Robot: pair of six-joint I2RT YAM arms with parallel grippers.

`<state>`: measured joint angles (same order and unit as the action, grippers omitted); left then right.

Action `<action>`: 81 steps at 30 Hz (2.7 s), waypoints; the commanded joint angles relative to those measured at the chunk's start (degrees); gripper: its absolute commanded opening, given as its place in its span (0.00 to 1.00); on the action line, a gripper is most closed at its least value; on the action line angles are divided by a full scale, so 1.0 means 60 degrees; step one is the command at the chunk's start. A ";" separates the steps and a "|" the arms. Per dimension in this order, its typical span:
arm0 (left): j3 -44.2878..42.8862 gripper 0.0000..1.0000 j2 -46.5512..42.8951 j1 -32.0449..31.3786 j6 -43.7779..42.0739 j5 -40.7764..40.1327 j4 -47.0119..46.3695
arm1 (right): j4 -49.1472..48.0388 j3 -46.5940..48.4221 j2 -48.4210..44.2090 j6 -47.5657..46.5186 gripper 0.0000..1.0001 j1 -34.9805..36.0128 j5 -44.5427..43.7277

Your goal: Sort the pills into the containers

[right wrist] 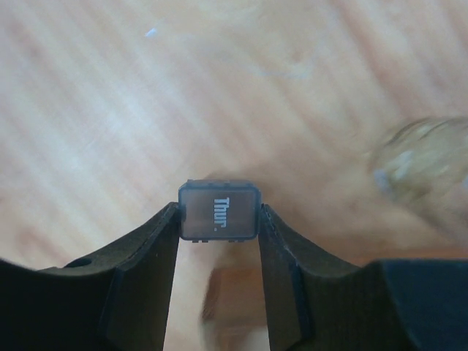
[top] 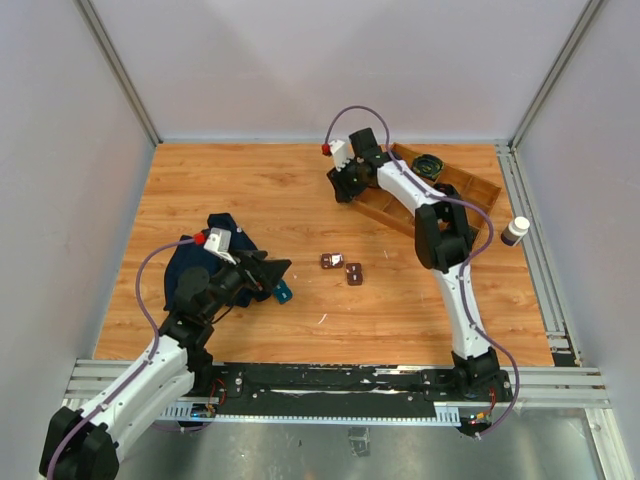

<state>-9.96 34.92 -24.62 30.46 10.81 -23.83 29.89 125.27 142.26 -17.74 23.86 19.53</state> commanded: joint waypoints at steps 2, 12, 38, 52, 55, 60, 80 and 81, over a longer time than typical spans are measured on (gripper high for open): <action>-0.0232 0.97 -0.0421 -0.0093 0.0276 0.0703 -0.0494 | -0.0336 -0.2301 -0.2551 -0.0848 0.28 0.0027 0.2320; -0.0047 0.97 -0.1430 -0.0086 0.1883 0.1831 -0.1297 | -0.0821 -0.7181 -0.7321 -0.2868 0.26 0.0003 0.5894; -0.0211 0.84 0.2116 -0.2206 0.5304 0.1808 -0.6346 | 0.0053 -1.0742 -1.2508 -0.6610 0.27 0.0110 0.8127; -0.0790 0.72 0.6252 -0.2430 0.7650 0.2166 -1.1519 | -0.0824 -1.0046 -1.2447 -0.4669 0.28 0.0298 0.8888; -0.1083 0.74 0.6441 -0.2509 0.7714 0.2048 -1.1404 | -0.1063 -0.9805 -1.2381 -0.4034 0.28 0.0301 0.8949; -0.1344 0.77 0.6703 -0.2547 0.8141 0.1890 -1.1452 | -0.1519 -0.9159 -1.2099 -0.2848 0.27 0.0362 0.9386; -0.1741 0.75 0.7069 -0.2757 0.9630 0.1410 -1.2866 | -0.1864 -0.8938 -1.1632 -0.2273 0.27 0.1058 0.9158; -0.1771 0.74 0.7060 -0.2773 0.9651 0.1398 -1.2872 | -0.1895 -0.8958 -1.1611 -0.2273 0.27 0.1101 0.9133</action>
<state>-18.79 77.32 -40.34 87.09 20.10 -87.00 20.38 71.81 72.20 -32.56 28.84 74.06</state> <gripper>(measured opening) 0.756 0.448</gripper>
